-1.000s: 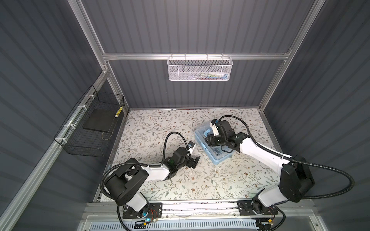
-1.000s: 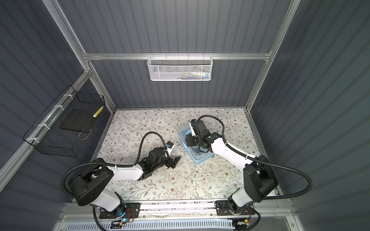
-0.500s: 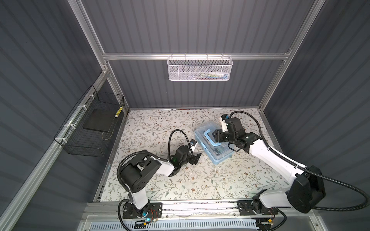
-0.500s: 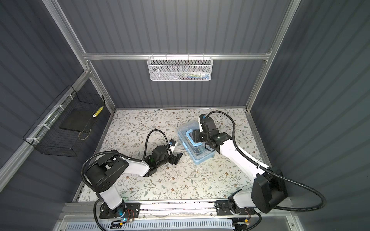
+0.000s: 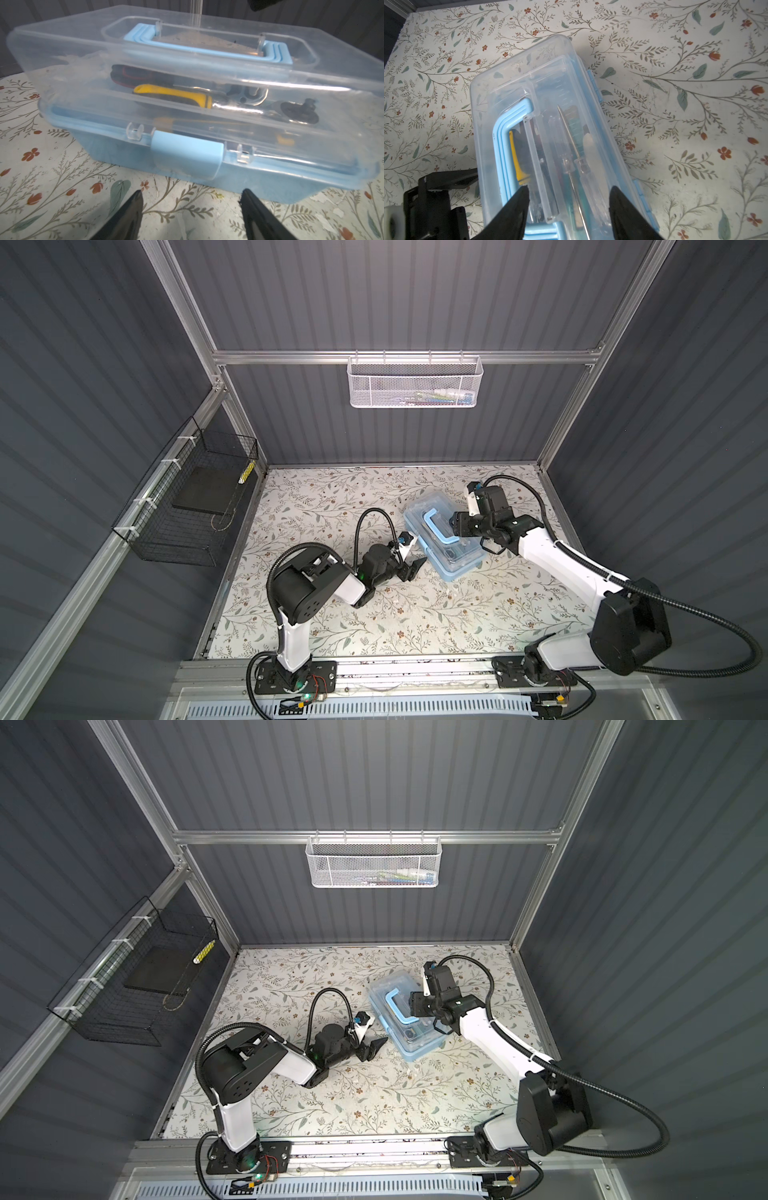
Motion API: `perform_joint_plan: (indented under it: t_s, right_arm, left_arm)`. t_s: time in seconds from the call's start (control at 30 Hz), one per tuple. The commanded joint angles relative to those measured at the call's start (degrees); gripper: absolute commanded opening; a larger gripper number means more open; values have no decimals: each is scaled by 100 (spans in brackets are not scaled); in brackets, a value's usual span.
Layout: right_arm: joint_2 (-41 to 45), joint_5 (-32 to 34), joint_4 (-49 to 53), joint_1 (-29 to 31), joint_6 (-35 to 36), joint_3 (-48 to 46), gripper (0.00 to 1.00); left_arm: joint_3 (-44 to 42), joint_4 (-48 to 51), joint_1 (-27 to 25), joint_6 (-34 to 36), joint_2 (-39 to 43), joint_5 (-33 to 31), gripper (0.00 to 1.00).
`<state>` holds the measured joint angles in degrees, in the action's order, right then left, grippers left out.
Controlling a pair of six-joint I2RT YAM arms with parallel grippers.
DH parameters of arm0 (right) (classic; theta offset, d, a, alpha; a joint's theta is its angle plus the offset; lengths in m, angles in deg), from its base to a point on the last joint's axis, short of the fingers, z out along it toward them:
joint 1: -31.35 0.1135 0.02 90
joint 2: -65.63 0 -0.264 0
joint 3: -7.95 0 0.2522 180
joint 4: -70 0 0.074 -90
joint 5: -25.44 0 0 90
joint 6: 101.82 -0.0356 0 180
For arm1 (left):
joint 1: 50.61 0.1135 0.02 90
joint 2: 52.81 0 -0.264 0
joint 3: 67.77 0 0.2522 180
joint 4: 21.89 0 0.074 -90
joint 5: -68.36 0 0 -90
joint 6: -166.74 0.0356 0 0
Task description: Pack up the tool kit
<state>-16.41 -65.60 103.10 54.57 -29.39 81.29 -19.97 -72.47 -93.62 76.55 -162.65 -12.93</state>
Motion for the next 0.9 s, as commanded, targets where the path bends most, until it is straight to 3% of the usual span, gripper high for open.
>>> perform_joint_plan:
  t_s: [0.0, 0.3, 0.87]
  right_arm:
    - [-118, -74, 18, -42, 77, 97, 64]
    - [-373, 26, 184, -39, 154, 265, 71]
    - [-525, -164, 238, -41, 191, 231, 72]
  left_arm:
    - [-64, -629, 162, 94, -238, 450, 74]
    - [98, -700, 206, 521, -548, 523, 72]
    - [291, -1555, 205, 387, -1017, 434, 72]
